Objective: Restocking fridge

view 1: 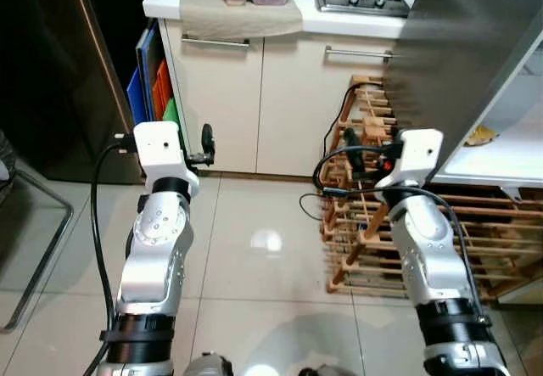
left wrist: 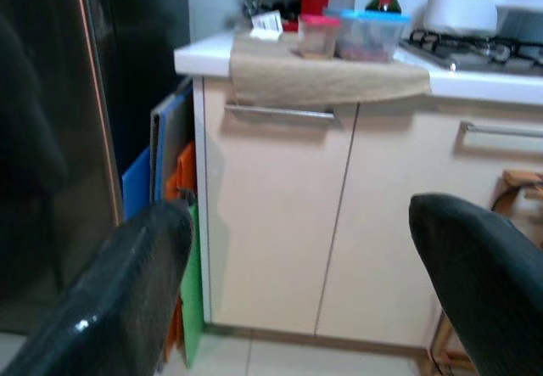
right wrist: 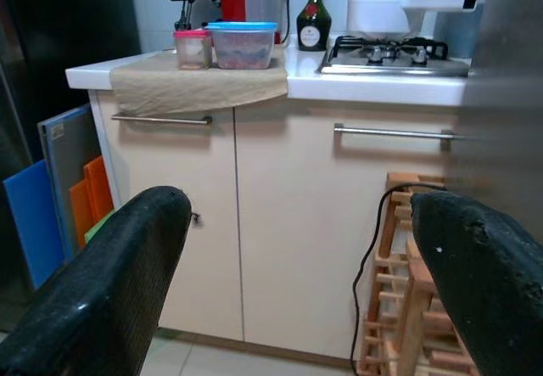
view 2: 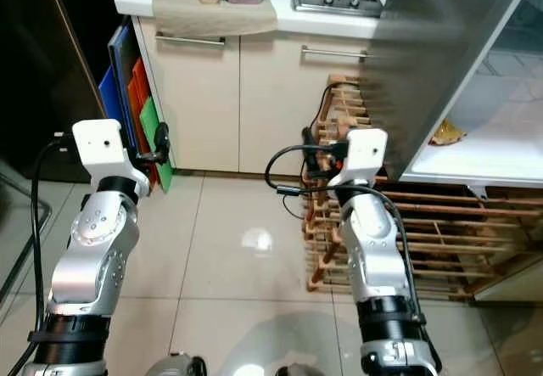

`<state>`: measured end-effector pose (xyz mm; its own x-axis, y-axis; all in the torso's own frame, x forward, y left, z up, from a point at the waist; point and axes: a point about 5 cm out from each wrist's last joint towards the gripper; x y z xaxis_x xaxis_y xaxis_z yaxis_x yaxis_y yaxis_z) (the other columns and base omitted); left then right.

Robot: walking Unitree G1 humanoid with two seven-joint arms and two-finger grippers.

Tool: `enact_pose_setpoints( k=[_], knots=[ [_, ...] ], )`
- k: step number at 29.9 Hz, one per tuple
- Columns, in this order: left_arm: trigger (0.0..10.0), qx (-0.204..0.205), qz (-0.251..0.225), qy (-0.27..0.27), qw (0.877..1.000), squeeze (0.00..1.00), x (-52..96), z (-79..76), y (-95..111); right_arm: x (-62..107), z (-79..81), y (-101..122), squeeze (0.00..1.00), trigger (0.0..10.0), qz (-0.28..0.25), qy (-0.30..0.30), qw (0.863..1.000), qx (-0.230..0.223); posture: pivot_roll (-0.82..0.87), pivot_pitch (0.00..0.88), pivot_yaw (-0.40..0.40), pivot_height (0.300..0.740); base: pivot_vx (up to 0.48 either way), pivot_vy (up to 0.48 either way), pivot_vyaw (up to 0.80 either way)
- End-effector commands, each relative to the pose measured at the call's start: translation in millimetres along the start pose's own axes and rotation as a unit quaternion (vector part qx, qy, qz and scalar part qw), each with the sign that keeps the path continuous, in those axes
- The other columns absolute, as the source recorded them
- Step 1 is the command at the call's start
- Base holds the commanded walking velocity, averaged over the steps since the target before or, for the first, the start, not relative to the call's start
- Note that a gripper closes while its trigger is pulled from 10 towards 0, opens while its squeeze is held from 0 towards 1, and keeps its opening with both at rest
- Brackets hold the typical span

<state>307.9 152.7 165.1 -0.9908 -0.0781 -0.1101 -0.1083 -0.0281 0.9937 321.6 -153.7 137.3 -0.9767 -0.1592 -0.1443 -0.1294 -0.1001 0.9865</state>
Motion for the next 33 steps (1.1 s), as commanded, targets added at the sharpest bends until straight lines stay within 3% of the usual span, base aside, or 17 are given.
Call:
enact_pose_setpoints(
  k=[1, 4, 10, 15, 19, 33],
  knots=[
    [10.0, -0.018, -0.012, -0.006, 1.0, 0.0, -2.0, 0.4, 6, -2.4, -3.5, 1, 0.0, 10.0, -0.003, -0.017, 1.0, -0.004, -0.01, 0.063, -0.055, 0.74, 0.48, 0.0, 0.43],
    [10.0, -0.033, -0.019, -0.016, 0.999, 0.0, -5.1, 3.6, 10, -4.0, -4.4, 1, 0.0, 10.0, -0.003, -0.017, 1.0, -0.002, 0.0, 0.059, -0.056, 0.74, 0.48, 0.0, 0.0],
    [10.0, -0.022, -0.022, -0.009, 0.999, 0.0, -9.8, 14.4, 14, -7.1, 1.0, -1, 0.0, 10.0, 0.002, -0.008, 1.0, 0.001, 0.02, 0.049, -0.065, 0.74, 0.48, 0.0, 0.0],
    [10.0, -0.029, -0.032, -0.034, 0.998, 0.0, -10.7, 8.0, 18, -8.8, 6.2, -2, 0.0, 10.0, 0.006, -0.002, 1.0, -0.002, 0.02, 0.045, -0.069, 0.74, 0.48, 0.0, 0.0],
    [10.0, -0.017, -0.026, -0.054, 0.998, 0.0, -10.1, 2.4, 16, -9.4, 3.4, -3, 0.0, 10.0, 0.007, -0.008, 1.0, -0.004, 0.01, 0.035, -0.059, 0.74, 0.48, 0.0, -0.79],
    [10.0, 0.005, -0.004, -0.015, 1.0, 0.0, -8.2, 2.8, 8, -13.1, 9.1, -1, 0.0, 10.0, 0.0, 0.007, 1.0, -0.007, 0.02, 0.039, -0.062, 0.74, 0.48, 0.0, 0.0]
  ],
)
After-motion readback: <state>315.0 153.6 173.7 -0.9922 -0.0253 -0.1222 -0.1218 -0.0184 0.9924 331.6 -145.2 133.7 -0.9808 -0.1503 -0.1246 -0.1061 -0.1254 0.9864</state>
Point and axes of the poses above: a point about 5 cm out from each wrist's last joint towards the gripper, its own x axis pointing back from the gripper into the wrist, its own y axis along the axis of the wrist's last joint, z = x × y, and after that the axes turned 1 degree about -x, right-handed
